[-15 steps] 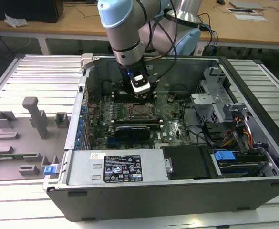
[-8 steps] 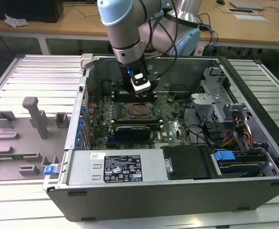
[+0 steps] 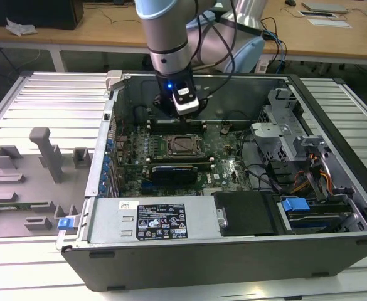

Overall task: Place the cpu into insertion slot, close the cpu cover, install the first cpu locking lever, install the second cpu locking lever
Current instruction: 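Install the first cpu locking lever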

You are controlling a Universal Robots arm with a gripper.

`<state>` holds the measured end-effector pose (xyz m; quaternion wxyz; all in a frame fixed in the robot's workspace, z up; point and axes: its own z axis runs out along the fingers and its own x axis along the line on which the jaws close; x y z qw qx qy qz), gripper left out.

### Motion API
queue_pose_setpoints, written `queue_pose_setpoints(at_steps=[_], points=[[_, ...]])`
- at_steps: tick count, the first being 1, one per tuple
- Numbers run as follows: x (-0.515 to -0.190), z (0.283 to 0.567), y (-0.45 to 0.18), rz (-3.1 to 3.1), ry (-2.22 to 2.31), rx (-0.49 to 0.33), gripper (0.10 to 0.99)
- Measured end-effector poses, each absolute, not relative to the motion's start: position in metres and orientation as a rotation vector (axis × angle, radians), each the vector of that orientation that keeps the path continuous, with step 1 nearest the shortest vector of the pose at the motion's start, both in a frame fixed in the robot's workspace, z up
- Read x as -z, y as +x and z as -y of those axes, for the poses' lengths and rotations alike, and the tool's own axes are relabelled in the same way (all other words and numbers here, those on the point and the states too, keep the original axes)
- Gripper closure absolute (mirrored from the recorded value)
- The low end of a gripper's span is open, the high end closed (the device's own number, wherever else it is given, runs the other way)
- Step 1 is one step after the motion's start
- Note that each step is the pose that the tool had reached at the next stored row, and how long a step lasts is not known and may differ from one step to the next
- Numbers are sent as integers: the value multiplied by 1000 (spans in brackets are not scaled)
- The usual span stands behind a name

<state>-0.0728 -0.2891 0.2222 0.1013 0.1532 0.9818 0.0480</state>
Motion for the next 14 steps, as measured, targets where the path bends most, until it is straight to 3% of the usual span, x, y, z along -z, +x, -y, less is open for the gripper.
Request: queue_pose_setpoints(at_steps=[14], points=[[-234, 289, -68, -2952, 455, -40, 980]])
